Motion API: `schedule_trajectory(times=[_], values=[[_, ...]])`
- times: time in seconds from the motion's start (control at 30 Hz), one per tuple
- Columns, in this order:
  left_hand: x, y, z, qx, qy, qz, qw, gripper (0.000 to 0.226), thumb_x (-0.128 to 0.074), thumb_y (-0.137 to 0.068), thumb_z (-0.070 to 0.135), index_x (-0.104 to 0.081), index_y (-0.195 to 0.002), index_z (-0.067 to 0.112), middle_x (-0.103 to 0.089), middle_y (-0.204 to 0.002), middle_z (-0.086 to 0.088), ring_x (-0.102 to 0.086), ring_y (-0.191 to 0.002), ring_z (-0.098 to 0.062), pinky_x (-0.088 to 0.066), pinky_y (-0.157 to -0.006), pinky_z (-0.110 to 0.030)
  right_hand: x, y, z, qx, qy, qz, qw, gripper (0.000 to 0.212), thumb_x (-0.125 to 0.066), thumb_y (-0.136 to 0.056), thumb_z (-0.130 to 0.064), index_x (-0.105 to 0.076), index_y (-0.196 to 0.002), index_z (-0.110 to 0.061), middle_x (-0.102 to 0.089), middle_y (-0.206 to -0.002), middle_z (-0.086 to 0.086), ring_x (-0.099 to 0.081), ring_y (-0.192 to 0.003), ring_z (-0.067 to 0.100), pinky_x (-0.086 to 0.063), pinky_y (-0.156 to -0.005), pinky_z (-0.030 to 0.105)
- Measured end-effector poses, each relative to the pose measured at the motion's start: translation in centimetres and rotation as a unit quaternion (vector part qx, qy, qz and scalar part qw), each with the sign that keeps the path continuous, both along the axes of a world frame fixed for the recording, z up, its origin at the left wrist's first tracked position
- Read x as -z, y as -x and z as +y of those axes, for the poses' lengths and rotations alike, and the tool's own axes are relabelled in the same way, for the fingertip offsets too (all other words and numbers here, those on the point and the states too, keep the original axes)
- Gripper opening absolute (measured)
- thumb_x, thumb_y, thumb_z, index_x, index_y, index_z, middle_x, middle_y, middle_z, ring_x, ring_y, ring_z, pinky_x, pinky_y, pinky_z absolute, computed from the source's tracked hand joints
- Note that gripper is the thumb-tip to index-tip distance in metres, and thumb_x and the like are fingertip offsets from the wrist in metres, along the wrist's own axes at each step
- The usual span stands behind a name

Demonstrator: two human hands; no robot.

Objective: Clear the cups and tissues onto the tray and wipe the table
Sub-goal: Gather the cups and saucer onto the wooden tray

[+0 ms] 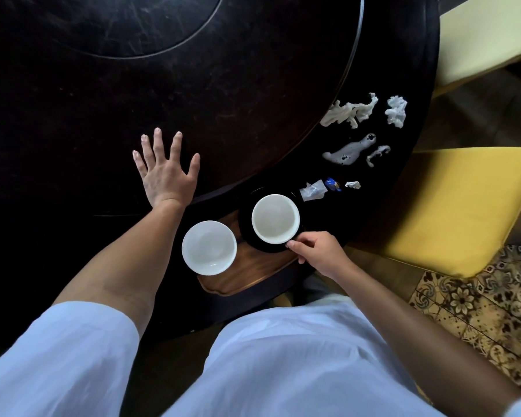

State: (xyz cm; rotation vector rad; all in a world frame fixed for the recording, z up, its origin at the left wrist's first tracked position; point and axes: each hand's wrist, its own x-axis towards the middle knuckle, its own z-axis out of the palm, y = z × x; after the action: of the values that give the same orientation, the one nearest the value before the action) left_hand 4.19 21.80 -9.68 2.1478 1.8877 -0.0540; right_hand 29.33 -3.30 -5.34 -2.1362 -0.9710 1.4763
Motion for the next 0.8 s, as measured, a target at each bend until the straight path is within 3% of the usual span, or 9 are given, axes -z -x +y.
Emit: schedule_trajectory(times=[0.1,0.3,0.47,0.63,0.8], values=[[-0.1,-0.1,0.1,0.001,0.000,-0.003,1.000,0.071,-0.024,-0.100,0.070,-0.022,-0.162,0.035,-0.005,-0.173,-0.004,0.005,-0.159,-0.029,0.003,-0.127,-0.054,0.1,0.0,0.0,-0.014,-0.015,-0.032,0.999,0.022,-0.071,-0.092,-0.041,-0.071,-0.074,-0.029,-0.070,-0.059,-0.002,-0.062,-0.060,0.004,-0.043,-0.063,0.024],[-0.7,0.0,0.1,0.007,0.013,-0.010,1.000,0.070,-0.029,-0.101,0.069,-0.023,-0.161,0.035,-0.005,-0.173,-0.005,0.004,-0.159,-0.029,0.004,-0.127,-0.053,-0.1,0.2,0.0,-0.042,-0.016,-0.076,0.996,0.025,-0.070,-0.091,-0.043,-0.073,-0.077,-0.023,-0.070,-0.059,-0.004,-0.064,-0.062,0.001,-0.045,-0.062,0.022],[-3.2,-0.2,2.5,0.017,0.017,-0.011,1.000,0.061,-0.051,-0.097,0.058,-0.048,-0.149,0.027,-0.034,-0.159,-0.014,-0.029,-0.146,-0.039,-0.028,-0.118,-0.058,-1.0,-0.5,0.2,-0.066,0.001,-0.049,0.997,0.022,-0.066,-0.094,-0.041,-0.069,-0.080,-0.024,-0.072,-0.066,-0.003,-0.061,-0.055,0.002,-0.053,-0.064,0.029],[-4.8,-1.8,2.8,0.017,0.054,-0.045,0.997,0.062,-0.059,-0.097,0.051,-0.045,-0.153,0.026,-0.037,-0.160,-0.016,-0.033,-0.146,-0.040,-0.031,-0.118,-0.056,-3.0,-5.0,1.3,-0.009,-0.016,0.012,1.000,0.013,-0.066,-0.096,-0.026,-0.073,-0.104,-0.018,-0.074,-0.085,0.006,-0.064,-0.061,0.008,-0.044,-0.051,0.015],[-6.9,-10.2,2.0,0.152,-0.070,-0.111,0.980,0.065,-0.065,-0.095,0.047,-0.044,-0.154,0.030,-0.033,-0.165,-0.011,-0.022,-0.155,-0.034,-0.020,-0.124,-0.051,-3.2,-16.0,4.9,0.049,-0.096,-0.124,0.986,0.040,-0.069,-0.093,-0.030,-0.062,-0.132,-0.026,-0.065,-0.116,-0.008,-0.065,-0.083,0.010,-0.055,-0.079,0.034]])
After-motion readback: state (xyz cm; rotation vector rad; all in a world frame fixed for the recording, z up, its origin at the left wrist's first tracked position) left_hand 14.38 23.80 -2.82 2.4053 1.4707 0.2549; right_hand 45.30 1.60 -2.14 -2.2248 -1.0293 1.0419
